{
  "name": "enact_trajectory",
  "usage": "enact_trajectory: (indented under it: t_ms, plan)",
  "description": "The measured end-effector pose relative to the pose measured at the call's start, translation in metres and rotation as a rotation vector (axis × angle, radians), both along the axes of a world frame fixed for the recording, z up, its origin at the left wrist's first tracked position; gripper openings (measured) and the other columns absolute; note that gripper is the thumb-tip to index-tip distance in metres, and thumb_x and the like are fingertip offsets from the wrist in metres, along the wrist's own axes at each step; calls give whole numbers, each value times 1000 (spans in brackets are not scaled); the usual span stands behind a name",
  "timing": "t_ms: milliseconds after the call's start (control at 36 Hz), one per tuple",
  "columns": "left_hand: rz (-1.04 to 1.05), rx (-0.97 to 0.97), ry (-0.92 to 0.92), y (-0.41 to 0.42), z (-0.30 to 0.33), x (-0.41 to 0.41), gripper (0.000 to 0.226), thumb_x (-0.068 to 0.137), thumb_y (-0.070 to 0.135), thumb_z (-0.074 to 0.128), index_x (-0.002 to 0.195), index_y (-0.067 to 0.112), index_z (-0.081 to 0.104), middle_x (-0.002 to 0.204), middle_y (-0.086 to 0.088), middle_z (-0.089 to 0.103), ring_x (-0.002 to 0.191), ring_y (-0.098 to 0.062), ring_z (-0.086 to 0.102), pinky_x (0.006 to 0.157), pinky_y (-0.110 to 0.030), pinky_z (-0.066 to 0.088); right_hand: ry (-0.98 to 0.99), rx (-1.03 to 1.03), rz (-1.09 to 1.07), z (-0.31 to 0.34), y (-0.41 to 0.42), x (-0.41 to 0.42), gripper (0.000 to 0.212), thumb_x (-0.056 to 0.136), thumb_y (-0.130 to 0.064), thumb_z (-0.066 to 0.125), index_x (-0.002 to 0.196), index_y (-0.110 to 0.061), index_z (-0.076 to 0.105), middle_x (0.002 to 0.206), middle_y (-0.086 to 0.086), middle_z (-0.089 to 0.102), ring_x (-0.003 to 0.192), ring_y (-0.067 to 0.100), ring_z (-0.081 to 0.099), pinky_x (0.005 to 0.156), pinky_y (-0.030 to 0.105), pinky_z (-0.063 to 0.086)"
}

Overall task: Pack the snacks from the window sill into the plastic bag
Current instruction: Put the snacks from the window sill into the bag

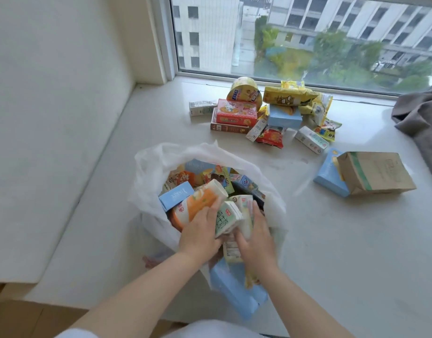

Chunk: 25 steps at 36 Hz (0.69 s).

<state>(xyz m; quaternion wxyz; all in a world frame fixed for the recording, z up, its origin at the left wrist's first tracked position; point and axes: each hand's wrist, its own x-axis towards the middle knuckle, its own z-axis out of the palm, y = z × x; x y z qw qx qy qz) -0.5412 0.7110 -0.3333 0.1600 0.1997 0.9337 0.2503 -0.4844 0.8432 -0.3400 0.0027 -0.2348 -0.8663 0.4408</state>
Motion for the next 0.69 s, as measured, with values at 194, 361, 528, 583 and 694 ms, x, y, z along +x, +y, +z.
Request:
enact_trajectory:
  t_ms: [194,361,528,583,694]
  plan:
    - [-114,-368,148,-9,-15,-10,90,90,43,53,150,23,-11,134,-3,40,114,-20,46,82,-33,45,-229,351,137,-11,3,-8,82,93,-48,47,150,-25,-8,117,14,61,96,28,61,79,33,46]
    - [-111,-533,276,-7,-16,-14,95,91,42,51,147,13,-21,144,-6,23,123,-24,32,96,-36,32,-262,563,247,-1,2,-31,83,89,-39,56,151,-10,9,156,7,17,123,25,48,90,34,49]
    - [-148,-477,324,-6,-9,-28,97,85,59,51,148,19,-12,138,-5,16,126,-25,22,102,-40,27,-65,921,334,-4,5,-36,99,46,-47,84,130,-8,51,123,12,60,114,29,53,101,40,41]
    - [-198,-438,424,-12,-13,-31,100,75,60,62,147,21,5,132,-5,24,122,-26,27,102,-45,27,-85,969,388,-7,6,-36,94,59,-47,76,138,-12,38,134,15,52,126,32,36,113,46,14]
    - [-283,-442,453,-17,-23,-30,85,69,57,67,137,27,26,133,-5,39,132,-28,24,108,-56,16,-322,977,496,-3,12,-34,76,88,-58,41,150,-20,19,154,15,21,142,34,6,108,51,-17]
